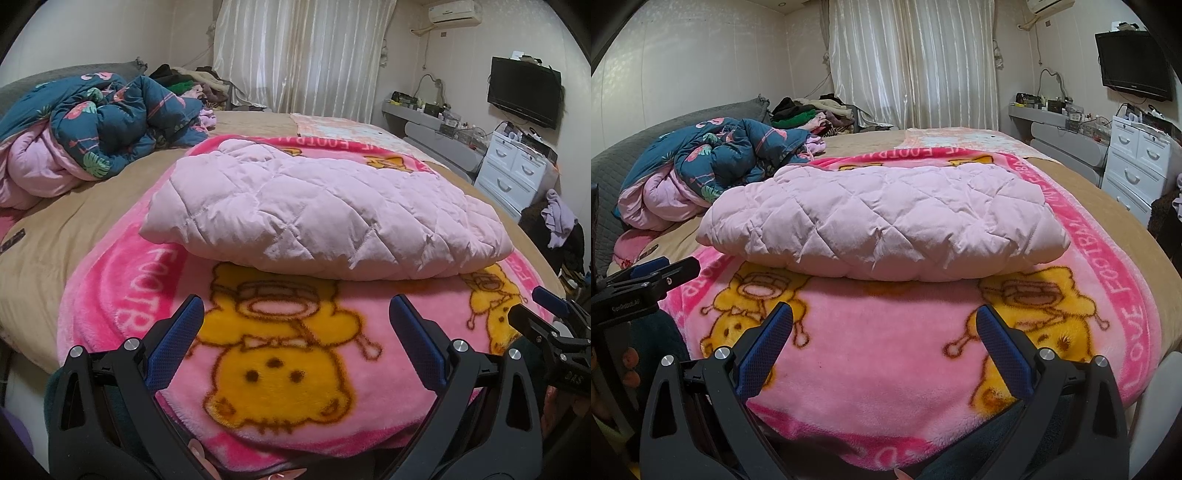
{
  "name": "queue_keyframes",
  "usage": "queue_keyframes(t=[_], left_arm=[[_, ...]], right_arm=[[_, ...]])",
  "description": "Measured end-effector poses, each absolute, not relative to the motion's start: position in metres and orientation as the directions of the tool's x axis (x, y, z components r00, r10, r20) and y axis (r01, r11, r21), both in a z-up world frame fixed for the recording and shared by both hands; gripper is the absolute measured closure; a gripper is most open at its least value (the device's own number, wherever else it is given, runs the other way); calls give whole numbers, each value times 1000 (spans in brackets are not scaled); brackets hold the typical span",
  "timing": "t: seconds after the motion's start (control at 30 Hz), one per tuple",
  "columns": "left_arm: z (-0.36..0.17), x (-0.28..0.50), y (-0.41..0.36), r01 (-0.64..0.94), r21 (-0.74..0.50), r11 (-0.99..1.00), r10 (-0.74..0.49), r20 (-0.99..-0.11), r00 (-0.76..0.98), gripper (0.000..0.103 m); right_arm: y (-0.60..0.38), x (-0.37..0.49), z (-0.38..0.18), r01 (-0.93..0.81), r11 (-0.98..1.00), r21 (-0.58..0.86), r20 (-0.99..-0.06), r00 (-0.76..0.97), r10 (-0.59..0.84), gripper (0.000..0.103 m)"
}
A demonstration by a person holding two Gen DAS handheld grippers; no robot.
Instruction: Fold large clothes
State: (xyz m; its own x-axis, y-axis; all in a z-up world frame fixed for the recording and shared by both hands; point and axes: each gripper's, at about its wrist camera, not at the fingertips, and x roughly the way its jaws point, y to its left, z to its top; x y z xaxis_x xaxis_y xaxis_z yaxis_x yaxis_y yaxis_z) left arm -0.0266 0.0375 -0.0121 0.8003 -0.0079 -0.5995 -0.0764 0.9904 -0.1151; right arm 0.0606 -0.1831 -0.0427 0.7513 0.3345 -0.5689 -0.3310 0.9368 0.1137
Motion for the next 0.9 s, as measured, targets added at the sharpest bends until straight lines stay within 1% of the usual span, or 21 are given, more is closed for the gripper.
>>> queue_keyframes(t=[0.67,0.9], left_arm=[[-13,-28,39,-66,-104,992,-10,-603,798,9],[-17,-26,38,-79,-86,993,8,-622,783,9]], right_arm=[[-183,61,-43,-329,938,110,-572,751,330,4],[-186,61,-44,-319,942,102,-577,753,318,4]])
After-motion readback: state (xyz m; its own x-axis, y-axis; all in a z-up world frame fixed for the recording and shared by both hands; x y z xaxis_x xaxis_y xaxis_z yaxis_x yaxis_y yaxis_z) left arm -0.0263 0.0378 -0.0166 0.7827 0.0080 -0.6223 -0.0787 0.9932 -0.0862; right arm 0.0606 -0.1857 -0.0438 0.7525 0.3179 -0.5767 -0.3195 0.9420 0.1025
